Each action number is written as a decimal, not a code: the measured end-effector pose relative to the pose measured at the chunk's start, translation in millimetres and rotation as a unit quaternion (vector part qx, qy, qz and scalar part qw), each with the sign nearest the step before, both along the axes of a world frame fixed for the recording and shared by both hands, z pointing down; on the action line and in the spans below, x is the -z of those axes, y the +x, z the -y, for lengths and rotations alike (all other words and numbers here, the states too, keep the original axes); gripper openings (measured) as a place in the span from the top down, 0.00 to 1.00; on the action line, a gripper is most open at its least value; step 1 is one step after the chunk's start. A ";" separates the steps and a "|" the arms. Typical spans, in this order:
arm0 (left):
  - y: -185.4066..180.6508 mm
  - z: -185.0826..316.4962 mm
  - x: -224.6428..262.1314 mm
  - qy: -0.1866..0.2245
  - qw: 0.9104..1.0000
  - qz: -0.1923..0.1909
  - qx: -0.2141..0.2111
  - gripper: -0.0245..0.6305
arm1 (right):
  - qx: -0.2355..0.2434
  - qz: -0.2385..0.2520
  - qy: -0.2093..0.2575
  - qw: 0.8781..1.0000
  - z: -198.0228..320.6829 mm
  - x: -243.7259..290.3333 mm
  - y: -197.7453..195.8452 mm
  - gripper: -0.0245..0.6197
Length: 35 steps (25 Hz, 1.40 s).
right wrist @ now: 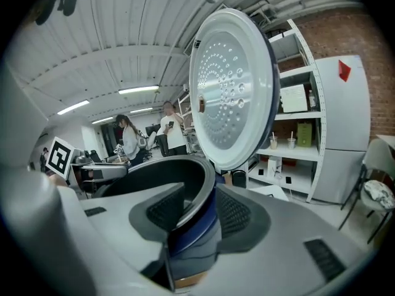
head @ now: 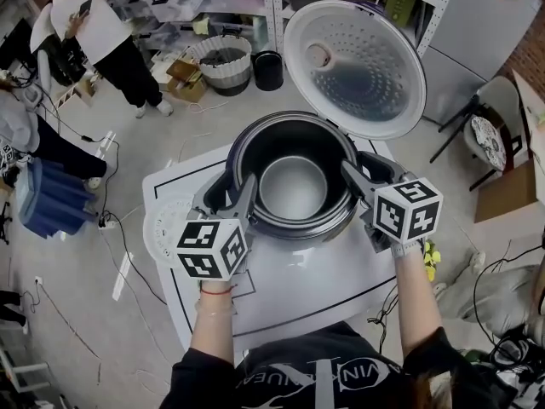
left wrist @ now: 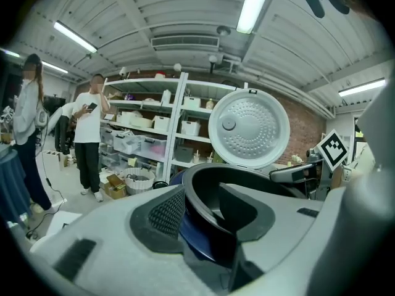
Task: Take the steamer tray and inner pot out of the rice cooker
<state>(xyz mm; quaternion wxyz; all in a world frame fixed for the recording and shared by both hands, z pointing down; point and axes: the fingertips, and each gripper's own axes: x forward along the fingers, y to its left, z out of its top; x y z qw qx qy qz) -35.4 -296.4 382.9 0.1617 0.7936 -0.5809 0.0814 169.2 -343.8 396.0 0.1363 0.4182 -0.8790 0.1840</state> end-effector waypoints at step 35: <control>-10.2 -7.4 26.9 0.042 0.991 -0.060 0.108 0.85 | -0.039 0.116 0.031 0.992 -3.5 32.5 6.4 0.84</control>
